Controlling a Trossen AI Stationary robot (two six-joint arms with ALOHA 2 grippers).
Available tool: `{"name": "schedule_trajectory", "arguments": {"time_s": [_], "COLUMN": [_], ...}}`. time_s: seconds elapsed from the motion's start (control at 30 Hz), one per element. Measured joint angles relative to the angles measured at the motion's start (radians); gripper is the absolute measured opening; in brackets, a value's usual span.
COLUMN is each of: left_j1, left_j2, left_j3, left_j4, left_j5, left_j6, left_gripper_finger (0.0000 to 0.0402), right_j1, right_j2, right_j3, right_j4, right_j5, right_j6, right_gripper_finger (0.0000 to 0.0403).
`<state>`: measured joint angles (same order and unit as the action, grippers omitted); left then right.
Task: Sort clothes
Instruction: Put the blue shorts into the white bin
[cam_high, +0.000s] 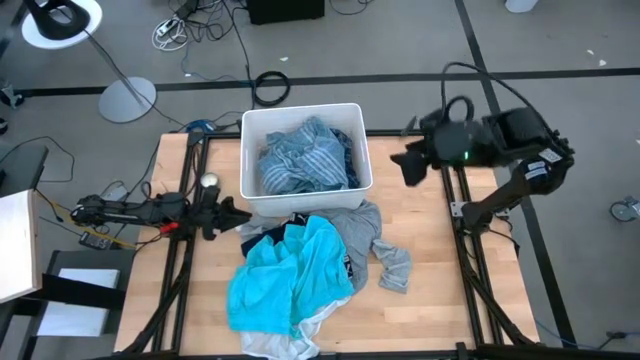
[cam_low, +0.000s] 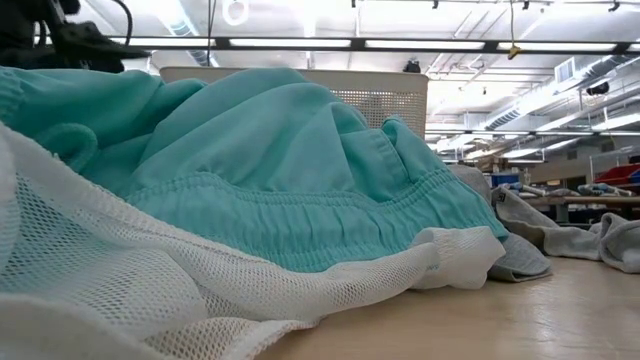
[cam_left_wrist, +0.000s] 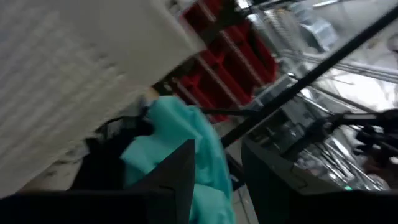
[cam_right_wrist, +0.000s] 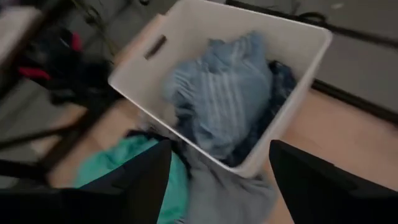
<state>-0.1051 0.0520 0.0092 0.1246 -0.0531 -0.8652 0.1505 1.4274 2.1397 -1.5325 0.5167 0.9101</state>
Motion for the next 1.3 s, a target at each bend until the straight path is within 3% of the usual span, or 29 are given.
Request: {"name": "schedule_trajectory", "arguments": {"time_s": [0.13,0.27,0.4,0.53,0.67,1.0,1.3], "left_j1": [0.000,0.000,-0.001,-0.020,-0.056,-0.113,-0.113], "left_j2": [0.008,0.082,0.248,0.489,0.735,1.194,1.505], "left_j3": [0.114,0.351,0.597,0.777,0.900,1.031,1.092], "left_j4": [-0.096,-0.427,-0.651,-0.762,-0.761,-0.646,-0.553], "left_j5": [-0.014,-0.074,-0.092,-0.087,-0.084,-0.054,-0.012], "left_j6": [0.092,0.203,0.267,0.320,0.343,0.214,0.015], "left_gripper_finger": [0.0136,0.0136,0.0136,0.0136,0.0136,0.0136,0.0136], "right_j1": [0.125,0.209,0.285,0.370,0.470,0.714,0.811], "right_j2": [-0.001,-0.007,-0.008,-0.008,-0.008,-0.007,-0.007], "right_j3": [-0.076,-0.186,-0.312,-0.457,-0.608,-0.927,-1.030], "right_j4": [-0.034,-0.039,-0.039,-0.039,-0.002,0.418,0.543], "right_j5": [0.108,0.125,0.115,0.107,0.076,0.115,0.126], "right_j6": [0.044,0.130,0.233,0.359,0.517,0.765,0.849], "right_gripper_finger": [0.0269,0.0263,0.0257,0.0252,0.0249,0.0246,0.0243]}}
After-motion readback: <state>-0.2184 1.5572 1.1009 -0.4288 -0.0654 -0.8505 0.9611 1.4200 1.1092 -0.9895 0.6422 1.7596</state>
